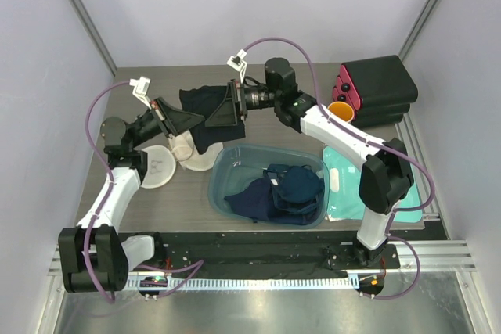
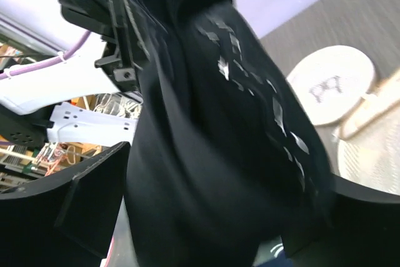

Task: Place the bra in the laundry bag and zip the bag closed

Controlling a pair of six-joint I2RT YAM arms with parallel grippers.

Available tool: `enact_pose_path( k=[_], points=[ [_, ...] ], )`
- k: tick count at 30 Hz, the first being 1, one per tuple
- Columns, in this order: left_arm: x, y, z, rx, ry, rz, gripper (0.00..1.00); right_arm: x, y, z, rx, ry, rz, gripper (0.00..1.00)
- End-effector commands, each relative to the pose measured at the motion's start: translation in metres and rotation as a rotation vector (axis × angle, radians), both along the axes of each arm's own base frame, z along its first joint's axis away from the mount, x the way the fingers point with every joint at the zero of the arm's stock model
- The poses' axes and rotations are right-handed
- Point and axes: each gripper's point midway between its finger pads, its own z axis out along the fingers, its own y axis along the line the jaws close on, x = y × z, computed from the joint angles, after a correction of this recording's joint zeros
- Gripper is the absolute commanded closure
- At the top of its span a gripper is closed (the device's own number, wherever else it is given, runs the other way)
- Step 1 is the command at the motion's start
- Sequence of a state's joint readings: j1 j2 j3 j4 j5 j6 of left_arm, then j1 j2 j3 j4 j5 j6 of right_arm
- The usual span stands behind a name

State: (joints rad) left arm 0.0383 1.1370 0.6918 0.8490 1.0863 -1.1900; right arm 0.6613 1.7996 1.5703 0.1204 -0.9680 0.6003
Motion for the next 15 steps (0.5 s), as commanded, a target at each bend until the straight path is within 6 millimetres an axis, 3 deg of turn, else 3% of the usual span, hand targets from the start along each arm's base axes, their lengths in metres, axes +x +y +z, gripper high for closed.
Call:
enact_pose_path(
  k=[1,5,6,7,12,13,15],
  points=[
    [-0.012,-0.004,0.02,0.019,-0.103,-0.04,1.0,-0.008,0.003,0.041,0.1,-0.053,-0.001,0.12],
    [-0.012,-0.005,0.017,0.026,-0.093,-0.04,1.0,-0.005,0.005,0.04,0.101,-0.039,-0.005,0.23],
    [-0.011,-0.005,0.016,0.026,-0.081,-0.04,1.0,-0.005,0.006,0.042,0.106,-0.04,-0.001,0.38],
    [-0.009,-0.004,0.015,0.03,-0.084,-0.035,1.0,-0.005,0.007,0.042,0.106,-0.029,0.002,0.45],
    [-0.006,-0.003,0.015,0.038,-0.072,-0.02,0.99,-0.002,0.008,0.032,0.093,-0.014,-0.002,0.72],
    [-0.003,-0.003,0.011,0.039,-0.033,-0.01,0.94,0.0,0.009,0.031,0.091,-0.013,-0.008,0.76],
    [0.003,-0.001,0.01,0.055,-0.031,0.026,0.64,0.005,0.012,0.027,0.084,-0.002,-0.022,0.88]
  ],
)
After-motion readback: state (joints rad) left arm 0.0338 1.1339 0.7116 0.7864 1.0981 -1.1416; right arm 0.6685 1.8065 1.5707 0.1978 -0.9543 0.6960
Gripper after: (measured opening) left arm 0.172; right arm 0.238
